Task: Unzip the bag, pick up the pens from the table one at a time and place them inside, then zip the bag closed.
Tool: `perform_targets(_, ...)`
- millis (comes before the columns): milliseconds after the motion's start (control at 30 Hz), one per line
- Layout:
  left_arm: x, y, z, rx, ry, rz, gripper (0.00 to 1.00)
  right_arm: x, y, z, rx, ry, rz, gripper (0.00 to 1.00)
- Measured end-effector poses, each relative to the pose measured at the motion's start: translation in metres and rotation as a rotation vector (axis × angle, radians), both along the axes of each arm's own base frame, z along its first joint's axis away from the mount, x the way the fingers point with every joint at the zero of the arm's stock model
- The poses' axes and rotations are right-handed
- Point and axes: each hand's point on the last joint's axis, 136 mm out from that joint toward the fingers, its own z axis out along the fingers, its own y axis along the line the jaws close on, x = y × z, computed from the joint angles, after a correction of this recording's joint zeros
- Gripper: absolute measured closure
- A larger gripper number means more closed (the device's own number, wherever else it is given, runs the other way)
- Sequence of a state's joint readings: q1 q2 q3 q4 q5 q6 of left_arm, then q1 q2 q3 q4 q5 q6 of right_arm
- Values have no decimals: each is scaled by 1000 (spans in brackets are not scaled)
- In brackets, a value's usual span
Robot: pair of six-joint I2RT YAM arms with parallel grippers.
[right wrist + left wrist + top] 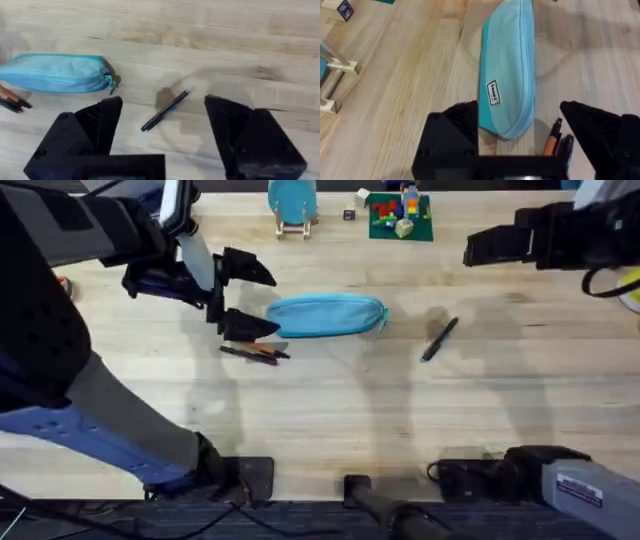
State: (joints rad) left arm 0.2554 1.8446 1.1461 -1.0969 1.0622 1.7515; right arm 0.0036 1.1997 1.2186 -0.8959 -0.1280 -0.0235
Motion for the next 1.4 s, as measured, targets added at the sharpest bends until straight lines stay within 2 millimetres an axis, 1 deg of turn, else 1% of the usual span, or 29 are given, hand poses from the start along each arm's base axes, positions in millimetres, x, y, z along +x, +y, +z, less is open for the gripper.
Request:
perform_targets(533,-2,-2,4,-25,14,5,6,-1,0,-1,0,4,0,5)
perform_targets(600,-3,-3,5,-29,24,5,22,-1,0,-1,0,4,0,5)
perform_targets(800,-3,-4,5,-28,24,1,24,-1,0,-1,0,4,0,5)
perform_targets(833,-3,-4,5,-28,25,1,42,-1,0,-1,0,4,0,5)
perform_targets(867,-3,-4,5,-28,25,1,88,-1,0,-1,0,4,0,5)
perform_targets(900,-3,-4,5,-27,23,0,193,-1,0,-1,0,4,0,5)
perform_targets(967,-3,-4,5,-27,23,0,471,-1,0,-1,0,4,0,5)
perform_targets(1033,-3,-4,4,-26,22,0,788,-1,0,-1,0,4,0,5)
perform_targets(1067,-3,-4,4,-26,20,-1,907,-1,0,-1,0,4,0,5)
perform_targets(1100,-3,-4,4,-24,16,-3,944,-1,0,-1,0,4,0,5)
perform_targets(1133,-3,-4,4,-24,16,-3,953,-1,0,-1,0,4,0,5)
perform_targets(1400,-3,-4,4,-24,16,-3,957,-1,0,-1,0,4,0,5)
